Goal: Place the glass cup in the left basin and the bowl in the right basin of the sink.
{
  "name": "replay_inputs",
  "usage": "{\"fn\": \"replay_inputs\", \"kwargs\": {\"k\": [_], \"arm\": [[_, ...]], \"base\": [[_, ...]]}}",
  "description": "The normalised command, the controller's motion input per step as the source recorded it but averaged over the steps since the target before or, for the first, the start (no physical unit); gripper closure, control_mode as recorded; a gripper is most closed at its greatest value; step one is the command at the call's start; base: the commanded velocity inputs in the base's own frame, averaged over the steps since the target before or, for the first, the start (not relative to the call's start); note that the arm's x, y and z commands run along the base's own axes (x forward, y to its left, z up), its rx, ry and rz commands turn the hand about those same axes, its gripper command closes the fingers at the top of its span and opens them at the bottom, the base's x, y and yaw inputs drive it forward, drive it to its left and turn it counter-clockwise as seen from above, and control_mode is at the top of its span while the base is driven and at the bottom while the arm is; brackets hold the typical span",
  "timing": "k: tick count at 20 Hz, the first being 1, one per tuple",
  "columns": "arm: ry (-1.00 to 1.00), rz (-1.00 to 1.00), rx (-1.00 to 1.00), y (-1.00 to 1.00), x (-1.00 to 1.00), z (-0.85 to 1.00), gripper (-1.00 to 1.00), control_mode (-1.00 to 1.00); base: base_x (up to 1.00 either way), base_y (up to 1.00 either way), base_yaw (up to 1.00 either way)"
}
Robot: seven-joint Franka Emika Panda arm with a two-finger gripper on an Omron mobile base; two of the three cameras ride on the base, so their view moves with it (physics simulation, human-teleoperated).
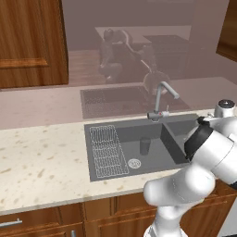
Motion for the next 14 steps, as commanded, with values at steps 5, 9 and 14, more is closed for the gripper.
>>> {"fn": "replay_inputs", "kwargs": {"k": [5, 9, 14], "arm": [[0.0, 0.0, 0.04, -0.27, 0.18, -0.01, 1.0, -1.0], [0.0, 0.0, 0.09, -0.14, 0.25, -0.08, 1.0, -1.0], [0.0, 0.0, 0.13, -0.03, 0.28, -0.12, 1.0, -1.0]], "base": [[0.0, 0.0, 0.0], [0.0, 0.0, 0.0], [0.0, 0.0, 0.0]]}}
